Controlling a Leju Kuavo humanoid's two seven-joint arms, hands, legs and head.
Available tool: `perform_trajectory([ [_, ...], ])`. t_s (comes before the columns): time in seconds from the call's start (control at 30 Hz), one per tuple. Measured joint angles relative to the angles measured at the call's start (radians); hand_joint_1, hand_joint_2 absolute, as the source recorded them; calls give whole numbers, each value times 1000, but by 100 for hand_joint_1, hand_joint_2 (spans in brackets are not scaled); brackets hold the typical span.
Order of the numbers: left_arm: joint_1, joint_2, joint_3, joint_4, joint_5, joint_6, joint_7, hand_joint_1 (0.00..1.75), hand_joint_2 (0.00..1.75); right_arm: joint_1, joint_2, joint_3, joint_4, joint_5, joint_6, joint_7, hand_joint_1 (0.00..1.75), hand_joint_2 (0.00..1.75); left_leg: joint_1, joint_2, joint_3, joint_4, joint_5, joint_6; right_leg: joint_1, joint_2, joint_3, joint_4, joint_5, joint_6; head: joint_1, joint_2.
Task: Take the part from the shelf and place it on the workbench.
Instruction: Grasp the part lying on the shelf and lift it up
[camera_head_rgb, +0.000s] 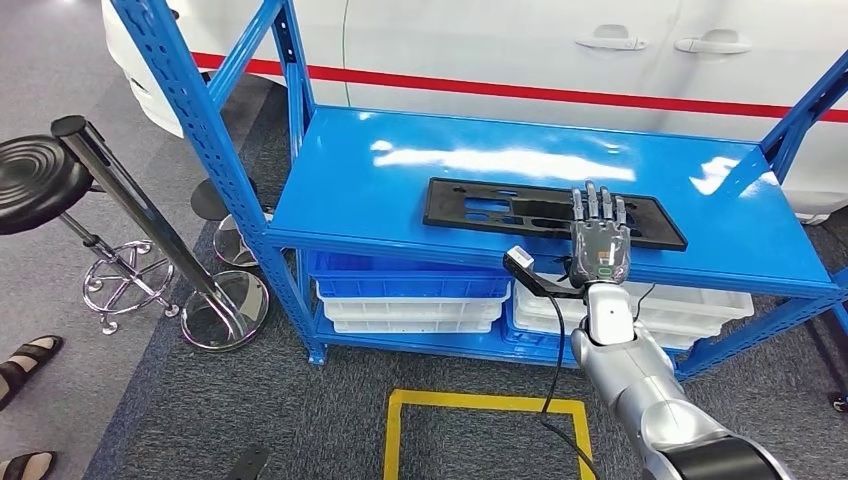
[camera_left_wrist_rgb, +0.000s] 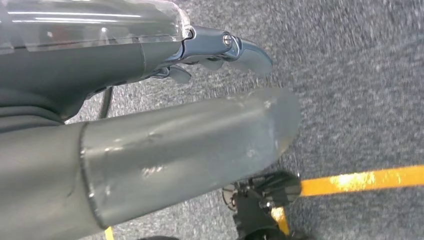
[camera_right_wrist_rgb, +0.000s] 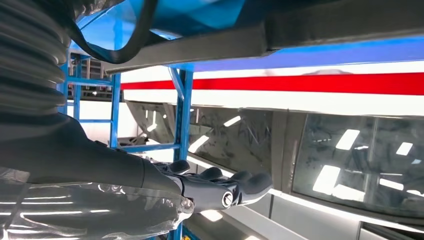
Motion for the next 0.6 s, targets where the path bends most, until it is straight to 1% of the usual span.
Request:
perform_trajectory([
  [0.03,0,0,0,0,0,0,0,0,0,2,0,0,1,0,0,0,0,175,-1,0,0,1,0,0,0,0,-20,41,-9,1,0,0],
  [0.07,1,0,0,0,0,0,0,0,0,4,0,0,2,0,0,0,0,175,-2,0,0,2,-1,1,0,0,-28,55,-4,0,0,0],
  [0.1,1,0,0,0,0,-1,0,0,0,4,0,0,3,0,0,0,0,175,-2,-1,0,4,-2,0,0,0,-13,23,23,-2,0,0],
  [0.13,1,-1,0,0,0,-1,0,0,0,3,0,0,3,0,0,0,0,175,-3,-1,1,6,-4,-1,1,0,18,-42,61,-6,0,0],
  [0.17,1,-2,0,0,0,-1,0,0,0,1,0,0,3,0,0,0,0,175,-4,-2,1,8,-6,-3,3,0,54,-111,89,-12,0,0],
  [0.2,1,-2,0,0,0,-1,-1,0,0,-2,0,1,3,0,0,0,0,175,-5,-2,0,11,-8,-6,6,0,83,-172,111,-16,0,0],
  [0.23,0,-3,0,0,0,-1,-1,0,0,-4,0,1,3,0,0,0,0,175,-6,-2,-2,12,-8,-10,9,0,99,-207,119,-20,0,0],
  [0.3,0,-4,0,0,0,-1,-2,0,0,-5,0,1,4,0,0,-1,0,175,-7,-2,-3,10,-8,-19,13,0,102,-221,118,-26,0,0],
  [0.33,0,-4,0,0,0,-1,-2,0,0,-6,0,1,4,0,0,-1,0,175,-7,-2,-3,10,-10,-24,10,0,103,-225,120,-31,0,0],
  [0.37,0,-4,0,0,0,-1,-3,0,0,-6,1,1,4,0,0,-1,0,175,-7,-1,-5,17,-18,-30,6,-1,106,-230,122,-37,0,0],
  [0.4,0,-4,0,0,0,-1,-3,0,0,-6,1,1,3,0,0,-1,0,175,-7,-1,-15,41,-35,-35,3,-2,110,-235,125,-43,0,0],
  [0.43,-1,-4,0,0,0,0,-4,0,0,-7,1,1,3,0,0,-1,0,175,-6,0,-36,87,-63,-40,0,-4,113,-239,126,-48,-1,0],
  [0.5,0,-4,0,0,0,0,-4,0,0,-7,2,2,3,0,0,-1,0,175,-1,0,-98,220,-123,-48,1,-5,113,-239,126,-51,-1,0],
  [0.53,2,-4,0,0,0,0,-4,0,0,-6,2,2,3,0,0,-1,0,175,1,0,-125,272,-138,-51,1,-5,114,-239,125,-52,-1,0],
  [0.57,3,-4,0,0,0,0,-4,0,0,-6,2,2,3,0,0,-2,0,175,2,0,-136,290,-133,-54,1,-5,114,-238,124,-52,-1,0],
  [0.6,4,-3,0,0,0,0,-4,0,0,-5,2,2,3,0,0,-2,0,175,3,0,-128,270,-110,-55,1,-4,115,-237,123,-51,-1,0],
])
